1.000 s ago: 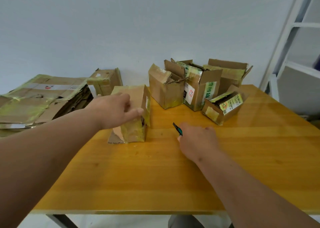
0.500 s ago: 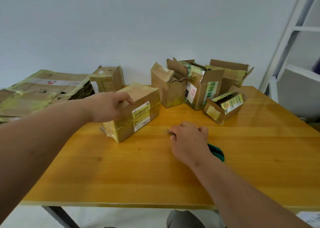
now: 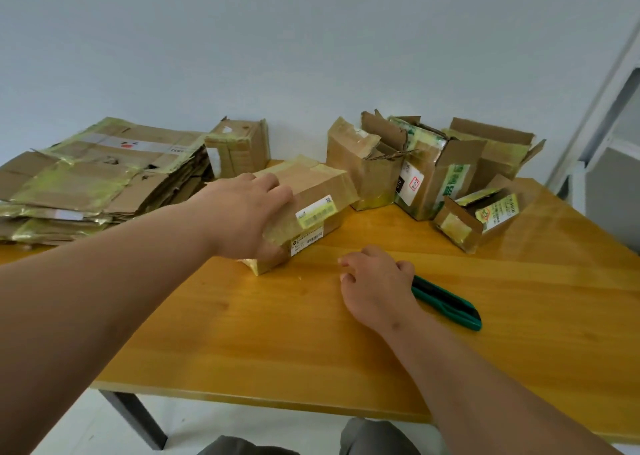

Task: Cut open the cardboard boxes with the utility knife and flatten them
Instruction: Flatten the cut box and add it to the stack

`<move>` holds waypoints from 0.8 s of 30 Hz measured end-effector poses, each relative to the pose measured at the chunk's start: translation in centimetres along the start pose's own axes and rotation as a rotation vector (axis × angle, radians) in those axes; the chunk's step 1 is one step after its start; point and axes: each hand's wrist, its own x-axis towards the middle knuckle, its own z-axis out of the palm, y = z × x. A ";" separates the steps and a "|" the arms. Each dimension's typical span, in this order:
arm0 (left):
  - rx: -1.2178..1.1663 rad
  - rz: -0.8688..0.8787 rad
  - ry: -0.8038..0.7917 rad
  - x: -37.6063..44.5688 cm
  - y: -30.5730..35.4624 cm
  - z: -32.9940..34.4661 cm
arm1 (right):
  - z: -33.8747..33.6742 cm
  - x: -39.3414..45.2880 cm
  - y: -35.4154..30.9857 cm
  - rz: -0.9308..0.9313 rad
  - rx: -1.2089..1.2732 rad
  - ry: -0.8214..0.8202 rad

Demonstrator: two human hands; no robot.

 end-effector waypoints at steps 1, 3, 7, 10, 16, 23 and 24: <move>-0.056 -0.008 -0.006 -0.1 -0.1 -0.5 | 0.1 0.1 0.0 0.010 0.006 0.002; -0.259 -0.053 0.014 -0.4 -0.4 -1.3 | 0.4 0.2 -0.3 0.028 0.012 0.017; -0.707 -0.240 0.115 -0.8 -1.5 -1.3 | 0.9 0.4 -1.1 0.018 0.034 0.048; -0.848 -0.333 0.121 -0.8 -1.6 -1.0 | 1.0 0.5 -1.8 -0.055 -0.006 0.078; -0.808 -0.326 0.071 -0.1 -1.4 -0.9 | 1.0 2.0 -4.2 -0.336 -0.098 0.067; -0.740 -0.322 0.009 0.0 -1.6 -0.6 | 1.6 2.8 -5.1 -0.362 -0.153 0.067; -0.767 -0.340 0.005 0.1 -1.5 -0.6 | 1.8 2.7 -5.0 -0.357 -0.154 0.065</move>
